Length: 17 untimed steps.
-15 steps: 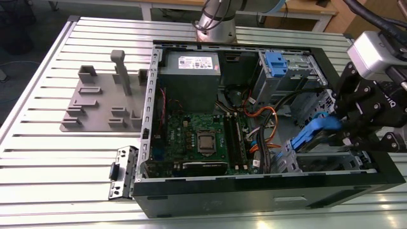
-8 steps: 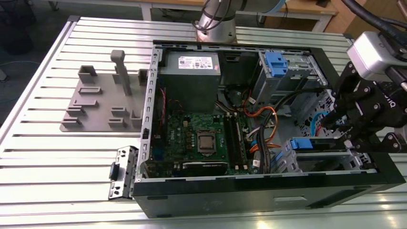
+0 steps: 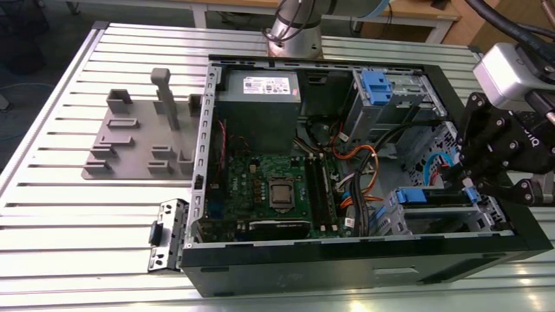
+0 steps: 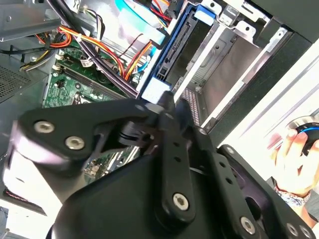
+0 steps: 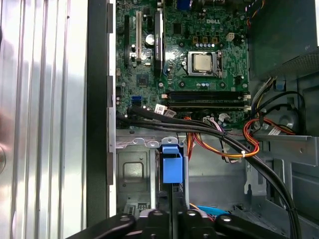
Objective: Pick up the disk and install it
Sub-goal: 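Insert the disk into the insertion slot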
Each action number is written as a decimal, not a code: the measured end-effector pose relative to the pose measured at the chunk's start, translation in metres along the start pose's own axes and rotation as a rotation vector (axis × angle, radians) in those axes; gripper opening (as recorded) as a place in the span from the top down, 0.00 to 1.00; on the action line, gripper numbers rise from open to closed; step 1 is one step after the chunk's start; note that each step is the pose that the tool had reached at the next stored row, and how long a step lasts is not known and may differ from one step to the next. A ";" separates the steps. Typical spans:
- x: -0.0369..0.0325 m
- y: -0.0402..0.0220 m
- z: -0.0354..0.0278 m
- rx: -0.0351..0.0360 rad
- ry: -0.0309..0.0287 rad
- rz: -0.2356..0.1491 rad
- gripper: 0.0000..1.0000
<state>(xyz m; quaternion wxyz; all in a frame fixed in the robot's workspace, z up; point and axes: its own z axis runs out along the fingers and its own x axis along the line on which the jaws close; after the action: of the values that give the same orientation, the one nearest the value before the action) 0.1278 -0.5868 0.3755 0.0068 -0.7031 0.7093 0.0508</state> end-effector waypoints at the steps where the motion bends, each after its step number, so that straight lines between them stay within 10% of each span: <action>1: 0.0000 0.0000 0.0000 0.0000 0.0000 0.000 0.81; 17: 0.0005 -0.0088 0.0070 -0.0009 -0.0002 0.000 0.90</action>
<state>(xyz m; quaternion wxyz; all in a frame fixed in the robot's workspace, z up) 0.1361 -0.5868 0.3680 0.0065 -0.7031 0.7092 0.0512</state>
